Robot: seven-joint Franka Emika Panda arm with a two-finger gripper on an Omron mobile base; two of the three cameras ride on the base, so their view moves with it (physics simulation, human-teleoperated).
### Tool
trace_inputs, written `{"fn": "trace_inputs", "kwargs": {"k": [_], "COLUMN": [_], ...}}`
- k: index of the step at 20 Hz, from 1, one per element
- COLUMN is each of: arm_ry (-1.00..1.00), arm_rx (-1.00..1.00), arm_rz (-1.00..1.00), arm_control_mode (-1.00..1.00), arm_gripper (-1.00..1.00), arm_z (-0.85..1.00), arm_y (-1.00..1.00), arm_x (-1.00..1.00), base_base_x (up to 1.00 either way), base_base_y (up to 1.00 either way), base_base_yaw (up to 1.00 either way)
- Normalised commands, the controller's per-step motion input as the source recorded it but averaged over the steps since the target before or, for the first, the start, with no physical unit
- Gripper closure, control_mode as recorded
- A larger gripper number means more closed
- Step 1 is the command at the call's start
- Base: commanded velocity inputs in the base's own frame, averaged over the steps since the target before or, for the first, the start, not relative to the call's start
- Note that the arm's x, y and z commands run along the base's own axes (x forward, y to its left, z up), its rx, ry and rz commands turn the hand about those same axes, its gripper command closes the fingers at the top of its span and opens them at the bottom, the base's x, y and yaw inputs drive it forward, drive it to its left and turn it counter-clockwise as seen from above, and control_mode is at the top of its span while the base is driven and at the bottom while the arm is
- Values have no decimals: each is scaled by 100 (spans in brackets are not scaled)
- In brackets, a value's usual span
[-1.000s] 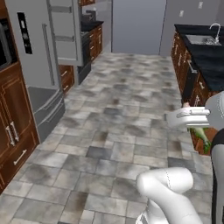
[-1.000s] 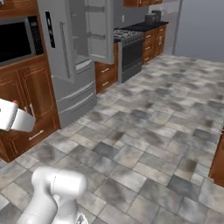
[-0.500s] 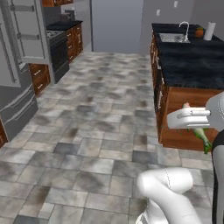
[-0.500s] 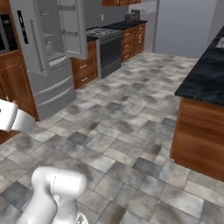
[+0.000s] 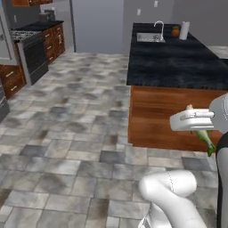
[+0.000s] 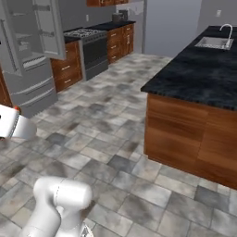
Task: Gather the cucumber and broccoli from the fridge and place them on a tray on the dining counter. Then gather the chicken drumstick and fish from the fridge and place them on the other tray.
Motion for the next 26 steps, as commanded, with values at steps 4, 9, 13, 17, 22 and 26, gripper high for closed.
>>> {"fn": "trace_inputs", "kwargs": {"k": [4, 9, 13, 17, 22, 26], "arm_ry": [0, 0, 0, 0, 0, 0], "arm_rx": [0, 0, 0, 0, 0, 0], "arm_rz": [0, 0, 0, 0, 0, 0], "arm_control_mode": [100, 100, 100, 100, 100, 100], "arm_gripper": [100, 100, 100, 100, 100, 100], "arm_z": [0, 0, 0, 0, 0, 0], "arm_y": [0, 0, 0, 0, 0, 0], "arm_x": [0, 0, 0, 0, 0, 0], "base_base_x": [-32, -28, -24, -20, -17, -12], "base_base_y": [-100, -100, -100, -100, -100, -100], "base_base_yaw": [-10, -10, -9, -7, -7, -6]}}
